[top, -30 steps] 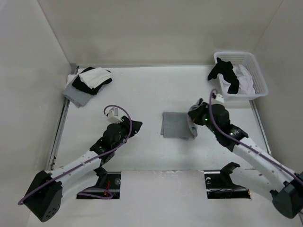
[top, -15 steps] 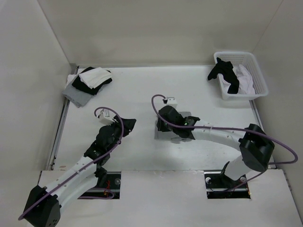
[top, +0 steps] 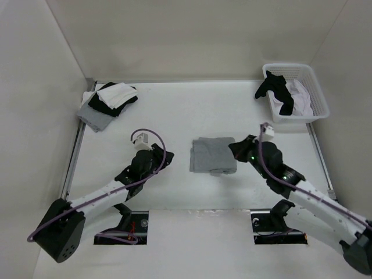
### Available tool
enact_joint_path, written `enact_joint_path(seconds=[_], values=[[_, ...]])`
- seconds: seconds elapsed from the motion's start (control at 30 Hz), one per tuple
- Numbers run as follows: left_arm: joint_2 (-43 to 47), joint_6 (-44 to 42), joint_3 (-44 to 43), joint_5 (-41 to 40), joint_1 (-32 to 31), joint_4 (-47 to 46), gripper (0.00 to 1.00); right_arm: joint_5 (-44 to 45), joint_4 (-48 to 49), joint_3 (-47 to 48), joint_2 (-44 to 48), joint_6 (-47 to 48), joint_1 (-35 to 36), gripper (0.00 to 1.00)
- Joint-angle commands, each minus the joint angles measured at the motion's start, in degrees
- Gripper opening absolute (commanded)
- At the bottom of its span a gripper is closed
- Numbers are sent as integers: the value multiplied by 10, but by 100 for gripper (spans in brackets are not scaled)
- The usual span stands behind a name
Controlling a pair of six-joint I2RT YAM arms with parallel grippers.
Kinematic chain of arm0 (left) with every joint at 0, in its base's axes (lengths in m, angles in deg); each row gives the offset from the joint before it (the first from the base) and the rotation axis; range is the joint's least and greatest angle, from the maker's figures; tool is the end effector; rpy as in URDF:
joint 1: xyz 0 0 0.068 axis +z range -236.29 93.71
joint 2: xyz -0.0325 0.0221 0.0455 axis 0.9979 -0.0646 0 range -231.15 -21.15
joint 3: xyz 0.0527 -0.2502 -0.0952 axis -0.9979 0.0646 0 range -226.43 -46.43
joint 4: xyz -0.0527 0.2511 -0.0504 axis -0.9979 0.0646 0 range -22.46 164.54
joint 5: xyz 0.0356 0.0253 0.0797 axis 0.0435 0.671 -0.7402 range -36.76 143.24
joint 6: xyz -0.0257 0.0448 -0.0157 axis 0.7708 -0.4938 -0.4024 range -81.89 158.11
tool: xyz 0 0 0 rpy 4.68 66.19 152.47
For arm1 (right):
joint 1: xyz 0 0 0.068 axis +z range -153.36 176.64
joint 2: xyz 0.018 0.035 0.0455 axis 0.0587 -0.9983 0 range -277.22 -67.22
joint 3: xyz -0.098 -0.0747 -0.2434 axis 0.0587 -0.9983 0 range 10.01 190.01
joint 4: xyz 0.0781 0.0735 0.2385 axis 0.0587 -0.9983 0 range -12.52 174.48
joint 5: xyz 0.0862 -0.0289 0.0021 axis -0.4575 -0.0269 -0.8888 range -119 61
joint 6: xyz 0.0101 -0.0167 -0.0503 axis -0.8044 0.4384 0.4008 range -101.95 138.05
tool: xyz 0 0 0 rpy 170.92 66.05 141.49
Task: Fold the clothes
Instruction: Fold the tank top
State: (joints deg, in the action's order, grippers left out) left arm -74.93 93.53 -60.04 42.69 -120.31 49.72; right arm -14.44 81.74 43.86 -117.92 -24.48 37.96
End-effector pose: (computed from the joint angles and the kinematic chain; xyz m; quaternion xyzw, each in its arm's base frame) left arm 0.1617 -0.1012 0.1728 -0.2039 0.8034 -0.3357 0.4475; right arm 0.1613 0.1299 0.2678 0.0816 0.8097 0.3050 0.4946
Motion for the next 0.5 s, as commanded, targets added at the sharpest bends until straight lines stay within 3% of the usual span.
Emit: enact_joint_path(seconds=[0.0,0.17,0.33,0.47], values=[[-54,-42,-58,0,-24,-33,34,9,56,-84,119,-24,-61,0],[-133,-74,-103,1,-50,-28,34,-9,63,-170,190,-61,-175,2],[-158,-105,-130,1,-40,21,38,-2,124,-237,165,-68,-247,32],[-157,-112,-137,3,-18,46,40,-13,186,-283,135,-68,-278,36]])
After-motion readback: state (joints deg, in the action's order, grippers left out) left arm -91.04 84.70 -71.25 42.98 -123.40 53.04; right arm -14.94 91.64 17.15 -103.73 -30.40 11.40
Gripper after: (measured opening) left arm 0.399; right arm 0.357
